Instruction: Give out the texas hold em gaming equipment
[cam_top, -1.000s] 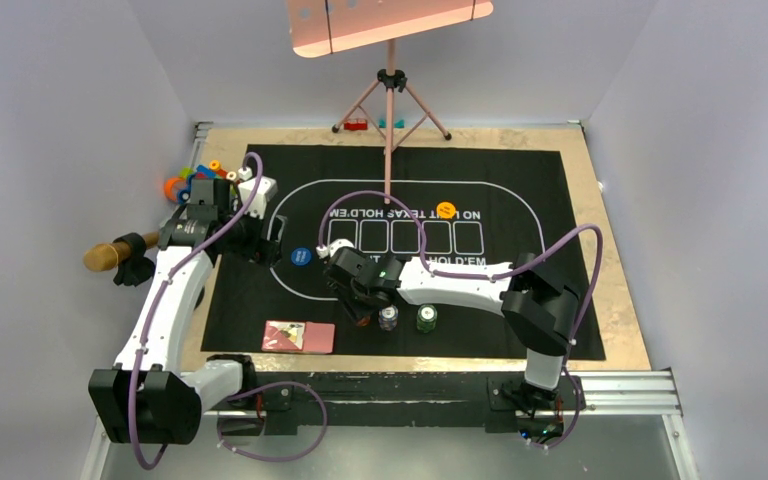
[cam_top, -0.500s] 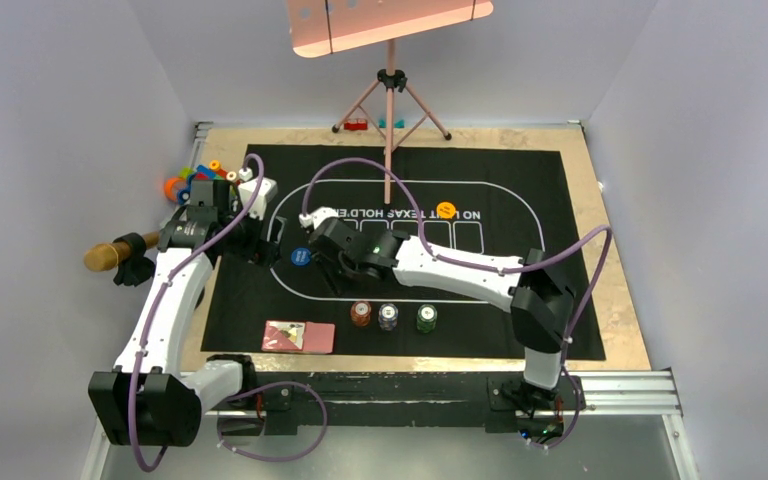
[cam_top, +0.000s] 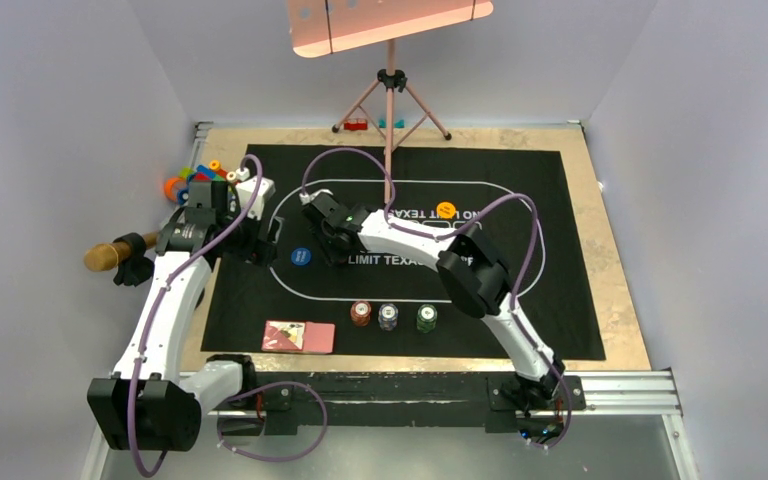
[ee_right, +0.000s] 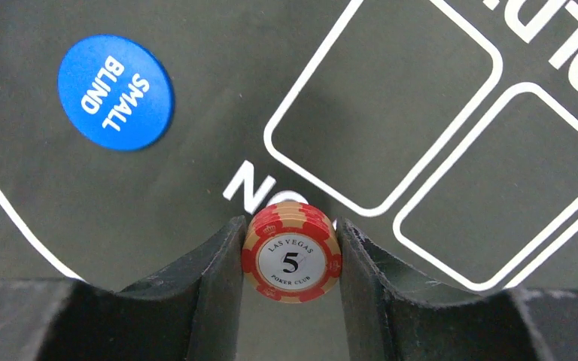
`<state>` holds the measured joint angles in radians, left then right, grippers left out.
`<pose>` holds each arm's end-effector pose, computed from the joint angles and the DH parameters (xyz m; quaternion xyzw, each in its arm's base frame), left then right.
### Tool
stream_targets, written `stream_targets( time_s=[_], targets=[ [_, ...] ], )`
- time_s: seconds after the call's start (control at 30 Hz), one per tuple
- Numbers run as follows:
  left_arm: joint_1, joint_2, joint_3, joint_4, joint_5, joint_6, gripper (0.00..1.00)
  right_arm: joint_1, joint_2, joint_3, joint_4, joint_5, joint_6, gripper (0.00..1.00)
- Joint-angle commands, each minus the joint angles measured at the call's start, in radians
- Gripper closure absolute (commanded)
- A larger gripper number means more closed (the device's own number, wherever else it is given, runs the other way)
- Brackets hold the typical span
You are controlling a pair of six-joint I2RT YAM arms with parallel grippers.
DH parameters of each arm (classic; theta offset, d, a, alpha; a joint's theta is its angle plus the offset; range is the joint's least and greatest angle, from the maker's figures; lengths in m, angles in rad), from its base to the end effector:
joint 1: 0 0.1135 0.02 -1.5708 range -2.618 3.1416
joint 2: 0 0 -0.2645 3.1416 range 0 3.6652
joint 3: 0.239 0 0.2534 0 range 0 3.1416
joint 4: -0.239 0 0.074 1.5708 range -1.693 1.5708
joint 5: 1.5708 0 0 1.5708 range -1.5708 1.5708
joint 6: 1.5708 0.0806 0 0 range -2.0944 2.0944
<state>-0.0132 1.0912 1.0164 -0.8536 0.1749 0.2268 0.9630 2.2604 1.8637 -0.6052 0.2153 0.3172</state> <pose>0.2396 -0.0172 0.2668 0.1405 0.9351 -0.0489 0.3215 0.3116 0.4177 0.1491 -0.2742 0.9145 0.0839 0.2854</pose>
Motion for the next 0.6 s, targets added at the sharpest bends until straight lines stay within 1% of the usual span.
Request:
stream_targets(
  time_s=[0.0, 0.3, 0.57],
  targets=[
    [0.010, -0.024, -0.001, 0.022, -0.025, -0.011, 0.00, 0.008, 0.022, 0.124, 0.041, -0.027, -0.017, 1.00],
    [0.013, 0.001, 0.018, 0.016, -0.003, -0.050, 0.00, 0.009, 0.118, 0.199, 0.070, -0.070, 0.013, 1.00],
    [0.013, -0.003, 0.028, 0.001, 0.008, -0.045, 0.00, 0.008, 0.159, 0.203, 0.079, -0.078, 0.034, 1.00]
  ],
)
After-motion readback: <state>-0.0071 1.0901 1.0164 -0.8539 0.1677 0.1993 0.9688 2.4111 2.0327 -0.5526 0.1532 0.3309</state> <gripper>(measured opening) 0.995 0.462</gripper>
